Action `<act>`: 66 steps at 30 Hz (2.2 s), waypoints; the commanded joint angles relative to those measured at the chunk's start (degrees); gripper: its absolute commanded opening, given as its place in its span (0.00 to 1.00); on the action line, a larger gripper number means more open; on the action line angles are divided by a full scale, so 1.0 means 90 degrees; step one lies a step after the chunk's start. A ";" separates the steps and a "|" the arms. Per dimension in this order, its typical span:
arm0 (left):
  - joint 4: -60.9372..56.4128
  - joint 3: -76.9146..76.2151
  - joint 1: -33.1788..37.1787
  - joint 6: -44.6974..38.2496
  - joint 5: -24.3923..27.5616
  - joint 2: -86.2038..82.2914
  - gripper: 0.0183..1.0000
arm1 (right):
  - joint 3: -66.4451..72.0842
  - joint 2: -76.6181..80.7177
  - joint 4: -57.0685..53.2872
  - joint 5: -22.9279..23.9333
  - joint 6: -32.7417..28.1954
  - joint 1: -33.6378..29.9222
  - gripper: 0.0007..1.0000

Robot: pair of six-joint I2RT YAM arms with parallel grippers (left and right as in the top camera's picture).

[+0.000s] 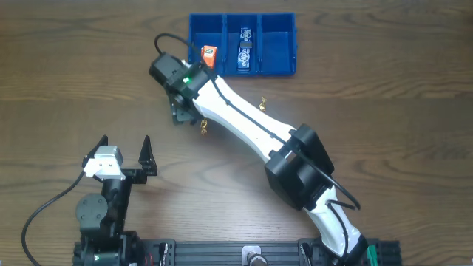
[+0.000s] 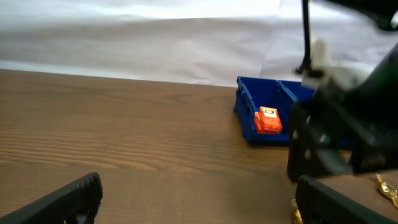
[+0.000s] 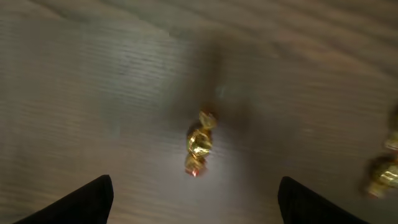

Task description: Sort Candies Into Trays

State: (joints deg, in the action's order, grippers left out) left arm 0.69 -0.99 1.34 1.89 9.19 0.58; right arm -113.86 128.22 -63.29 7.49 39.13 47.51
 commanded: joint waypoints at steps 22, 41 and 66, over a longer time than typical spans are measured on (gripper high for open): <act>0.0304 0.0080 0.0015 0.0075 0.0250 -0.0036 1.00 | 0.0661 0.0797 0.0823 -0.0231 0.0678 0.0000 0.63; 0.0301 0.0080 0.0015 0.0075 0.0250 -0.0036 1.00 | 0.0372 0.0508 0.0600 0.0304 0.0646 -0.0177 0.17; 0.0301 0.0080 0.0015 0.0075 0.0250 -0.0036 1.00 | 0.0102 -0.0682 0.1841 0.1273 -0.1882 -0.3099 0.18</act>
State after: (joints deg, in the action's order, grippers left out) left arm 0.69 -1.02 1.34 1.89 9.34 0.58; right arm -113.36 119.81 -46.87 21.19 23.90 20.82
